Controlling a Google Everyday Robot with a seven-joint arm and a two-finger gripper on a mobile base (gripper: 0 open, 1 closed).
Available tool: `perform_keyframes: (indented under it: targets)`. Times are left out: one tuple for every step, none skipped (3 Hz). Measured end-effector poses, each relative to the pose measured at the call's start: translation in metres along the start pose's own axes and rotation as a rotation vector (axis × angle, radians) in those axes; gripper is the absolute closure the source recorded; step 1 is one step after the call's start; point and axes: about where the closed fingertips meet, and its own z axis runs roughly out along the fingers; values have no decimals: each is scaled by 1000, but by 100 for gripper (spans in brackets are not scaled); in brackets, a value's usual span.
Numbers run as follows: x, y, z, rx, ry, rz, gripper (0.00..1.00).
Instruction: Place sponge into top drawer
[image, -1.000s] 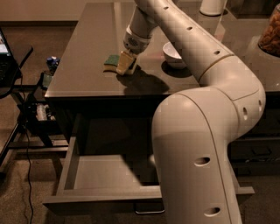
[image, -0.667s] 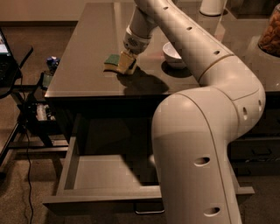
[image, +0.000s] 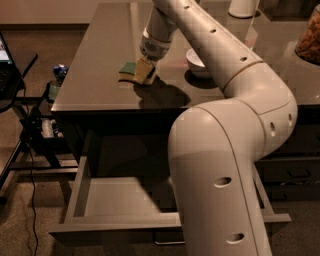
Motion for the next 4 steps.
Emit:
perform_keyframes:
  targets:
    - [-1,10,-13,24,-25,-51,100]
    - [24,65,-29,29,-35,-128,100]
    - [26,66,-35,36,-25,-123,100]
    - [42,81,-53,57,-20,-86,100]
